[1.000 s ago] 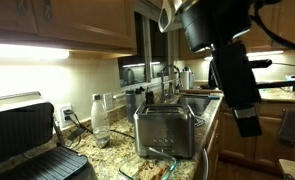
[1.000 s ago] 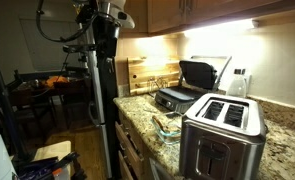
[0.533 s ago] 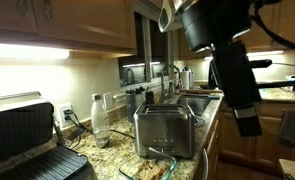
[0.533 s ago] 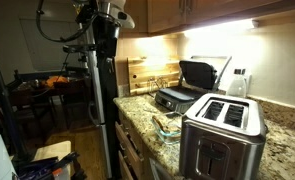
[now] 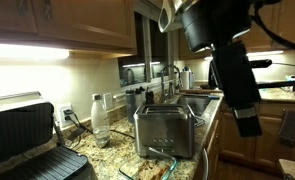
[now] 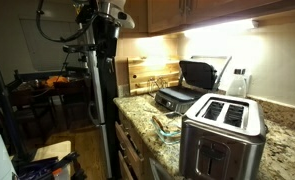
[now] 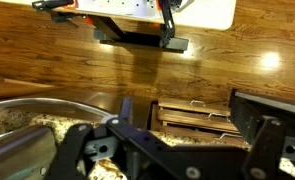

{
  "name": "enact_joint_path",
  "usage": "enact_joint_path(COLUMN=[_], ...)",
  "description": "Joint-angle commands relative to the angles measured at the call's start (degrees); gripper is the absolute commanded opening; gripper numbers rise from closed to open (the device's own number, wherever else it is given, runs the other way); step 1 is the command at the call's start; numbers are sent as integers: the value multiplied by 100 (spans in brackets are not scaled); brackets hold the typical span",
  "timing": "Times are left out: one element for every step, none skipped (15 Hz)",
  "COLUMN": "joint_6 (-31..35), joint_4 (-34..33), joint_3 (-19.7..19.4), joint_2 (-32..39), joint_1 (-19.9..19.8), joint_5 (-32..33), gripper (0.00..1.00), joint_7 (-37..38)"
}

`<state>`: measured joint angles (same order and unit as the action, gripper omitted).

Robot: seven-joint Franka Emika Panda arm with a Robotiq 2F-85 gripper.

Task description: Put the bread in the toaster

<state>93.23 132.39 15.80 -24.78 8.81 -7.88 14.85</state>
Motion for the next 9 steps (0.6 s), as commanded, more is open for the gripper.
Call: enact_joint_path(joint_6=[43,53,63,70,59,62,66,69,71], joint_4=[-11,-14,-19,-27,-51,-63,-75,-88,-96], joint_3=[-55,-60,-64,-64,-46,-38,-39,-39,-38], joint_2=[53,71,91,118,163,198,234,268,292], joint_1=[47,44,42,40,33,31,35,39,40], joint_5=[11,9,8,12,50,75,77,77,78], gripper=[100,100,100,100,100,100,100,100,100], joint_7=[24,21,20,23,59,70,66,65,73])
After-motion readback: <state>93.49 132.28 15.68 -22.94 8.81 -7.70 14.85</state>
